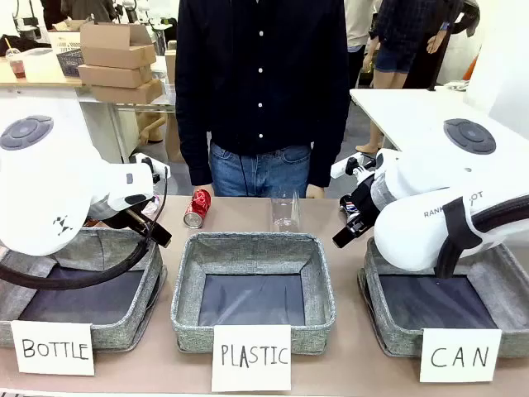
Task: Sort the can waste into the basket.
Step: Pick up the can waste from the table and place it in the right Fabric basket.
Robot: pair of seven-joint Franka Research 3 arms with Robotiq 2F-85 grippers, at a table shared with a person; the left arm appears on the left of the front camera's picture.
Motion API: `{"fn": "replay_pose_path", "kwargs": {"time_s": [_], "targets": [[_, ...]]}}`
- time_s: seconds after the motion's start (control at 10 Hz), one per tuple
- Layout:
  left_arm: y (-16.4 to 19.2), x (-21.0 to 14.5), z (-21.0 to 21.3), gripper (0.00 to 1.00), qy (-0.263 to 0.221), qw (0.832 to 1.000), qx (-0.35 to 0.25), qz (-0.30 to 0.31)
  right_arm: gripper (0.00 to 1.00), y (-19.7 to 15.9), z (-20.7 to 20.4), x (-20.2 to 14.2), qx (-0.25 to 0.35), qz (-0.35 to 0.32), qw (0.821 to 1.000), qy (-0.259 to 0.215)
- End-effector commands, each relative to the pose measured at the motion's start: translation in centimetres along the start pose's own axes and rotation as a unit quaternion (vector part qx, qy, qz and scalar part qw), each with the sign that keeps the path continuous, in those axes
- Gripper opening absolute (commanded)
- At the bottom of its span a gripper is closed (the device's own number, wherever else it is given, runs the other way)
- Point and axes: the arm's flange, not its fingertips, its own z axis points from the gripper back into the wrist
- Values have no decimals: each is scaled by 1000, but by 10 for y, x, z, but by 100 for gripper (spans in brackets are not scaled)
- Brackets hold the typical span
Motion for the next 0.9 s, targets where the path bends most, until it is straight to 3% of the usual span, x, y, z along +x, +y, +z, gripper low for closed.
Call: {"fn": "replay_pose_path", "kwargs": {"time_s": [0.0,0.8], "targets": [[0,0,0,100,0,1000,0,0,100,0,0,0,0,0,1000,0],[0,0,0,100,0,1000,0,0,100,0,0,0,0,0,1000,0]]}}
